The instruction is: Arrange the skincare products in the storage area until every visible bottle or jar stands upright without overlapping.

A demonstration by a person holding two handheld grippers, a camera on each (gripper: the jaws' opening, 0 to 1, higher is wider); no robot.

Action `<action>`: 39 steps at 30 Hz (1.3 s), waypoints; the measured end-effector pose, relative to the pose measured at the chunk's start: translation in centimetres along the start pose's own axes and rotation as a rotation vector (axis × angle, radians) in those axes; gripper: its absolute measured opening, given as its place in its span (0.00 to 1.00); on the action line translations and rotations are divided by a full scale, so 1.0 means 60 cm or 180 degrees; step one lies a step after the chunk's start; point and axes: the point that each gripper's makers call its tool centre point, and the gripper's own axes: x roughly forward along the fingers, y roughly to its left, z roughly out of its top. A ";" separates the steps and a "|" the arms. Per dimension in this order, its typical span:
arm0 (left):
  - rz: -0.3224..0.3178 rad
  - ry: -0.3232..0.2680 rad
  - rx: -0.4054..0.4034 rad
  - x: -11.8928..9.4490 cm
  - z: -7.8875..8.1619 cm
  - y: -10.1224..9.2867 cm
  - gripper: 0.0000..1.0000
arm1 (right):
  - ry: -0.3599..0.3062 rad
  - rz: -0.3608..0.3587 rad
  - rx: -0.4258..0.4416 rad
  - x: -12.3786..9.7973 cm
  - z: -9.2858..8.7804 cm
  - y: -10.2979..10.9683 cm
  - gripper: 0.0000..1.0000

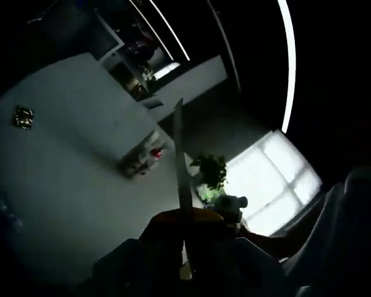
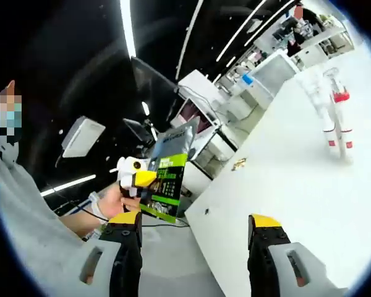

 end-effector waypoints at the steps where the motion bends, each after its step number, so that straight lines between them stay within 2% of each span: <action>1: 0.0022 0.0021 0.0011 0.005 0.005 0.003 0.00 | 0.0003 -0.0009 0.0002 -0.001 0.002 -0.002 0.68; 5: 0.0117 0.0100 0.0026 0.018 0.019 0.021 0.00 | 0.0015 -0.0090 0.0013 -0.005 0.007 -0.013 0.70; 16: 0.0250 0.0288 -0.0054 0.037 0.038 0.067 0.00 | 0.0173 -0.0175 0.0118 0.007 -0.021 -0.035 0.70; 23: 0.0294 0.0505 -0.0126 0.057 0.042 0.108 0.00 | 0.0203 -0.0238 0.0239 0.007 -0.029 -0.043 0.68; 26: 0.0335 0.0662 -0.0160 0.074 0.040 0.133 0.00 | 0.0170 -0.0273 0.0196 -0.005 -0.028 -0.041 0.68; 29: 0.0397 0.0749 -0.0188 0.090 0.047 0.155 0.00 | 0.0133 -0.0356 0.0271 -0.019 -0.036 -0.055 0.68; 32: 0.0397 0.0798 -0.0249 0.102 0.056 0.167 0.00 | 0.0127 -0.0413 0.0316 -0.029 -0.043 -0.065 0.68; 35: 0.0434 0.0960 -0.0186 0.118 0.066 0.182 0.00 | 0.0056 -0.0505 0.0356 -0.039 -0.044 -0.075 0.68; 39: 0.0419 0.1000 -0.0189 0.137 0.083 0.191 0.00 | 0.0012 -0.0550 0.0432 -0.044 -0.049 -0.082 0.68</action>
